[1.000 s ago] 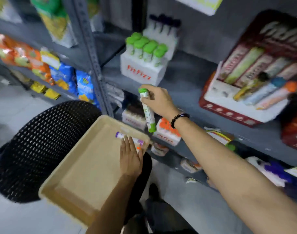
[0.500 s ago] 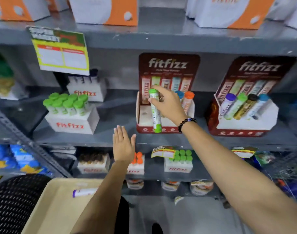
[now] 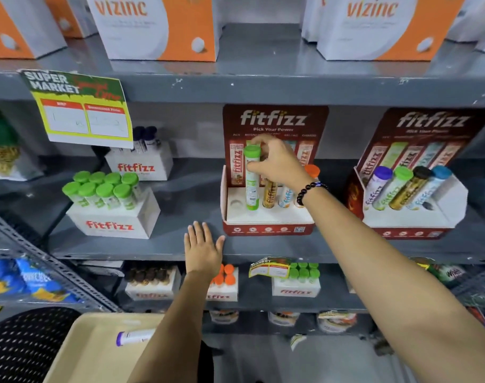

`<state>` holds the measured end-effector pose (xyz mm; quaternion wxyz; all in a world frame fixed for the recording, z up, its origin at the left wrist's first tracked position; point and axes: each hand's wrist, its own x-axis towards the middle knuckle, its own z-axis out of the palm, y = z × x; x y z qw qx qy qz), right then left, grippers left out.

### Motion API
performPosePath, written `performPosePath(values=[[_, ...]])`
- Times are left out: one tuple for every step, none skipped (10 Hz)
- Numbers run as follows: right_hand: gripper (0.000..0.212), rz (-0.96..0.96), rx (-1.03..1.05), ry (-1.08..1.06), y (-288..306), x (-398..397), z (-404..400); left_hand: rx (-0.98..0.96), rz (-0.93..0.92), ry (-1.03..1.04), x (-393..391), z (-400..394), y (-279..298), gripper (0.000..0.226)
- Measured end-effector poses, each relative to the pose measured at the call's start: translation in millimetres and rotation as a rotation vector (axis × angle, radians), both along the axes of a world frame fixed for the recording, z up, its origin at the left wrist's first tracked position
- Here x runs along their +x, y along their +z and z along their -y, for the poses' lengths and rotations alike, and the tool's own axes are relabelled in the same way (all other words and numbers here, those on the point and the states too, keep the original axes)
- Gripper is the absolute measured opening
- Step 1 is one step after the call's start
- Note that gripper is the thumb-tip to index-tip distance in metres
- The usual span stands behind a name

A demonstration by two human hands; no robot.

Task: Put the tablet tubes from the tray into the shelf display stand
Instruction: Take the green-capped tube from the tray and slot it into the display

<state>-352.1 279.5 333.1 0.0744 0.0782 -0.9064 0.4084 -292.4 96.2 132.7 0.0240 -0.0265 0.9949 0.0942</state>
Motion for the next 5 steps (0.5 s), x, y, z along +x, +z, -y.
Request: performPosePath(values=[[0.034, 0.076, 0.017, 0.053, 13, -3, 1, -0.004, 0.012, -0.001, 0, -1, 0, 0.066], [0.031, 0.092, 0.131, 0.092, 24, -5, 1, -0.006, 0.017, 0.000, 0, -1, 0, 0.066], [0.036, 0.127, 0.224, 0.119, 29, -6, -1, 0.003, 0.019, 0.002, 0, -1, 0, 0.066], [0.042, 0.111, 0.308, 0.124, 29, -8, 0, 0.012, 0.019, 0.005, 0, 0, -1, 0.066], [0.040, 0.083, 0.368, 0.124, 26, -9, 3, 0.012, 0.015, 0.002, -1, -1, -1, 0.066]])
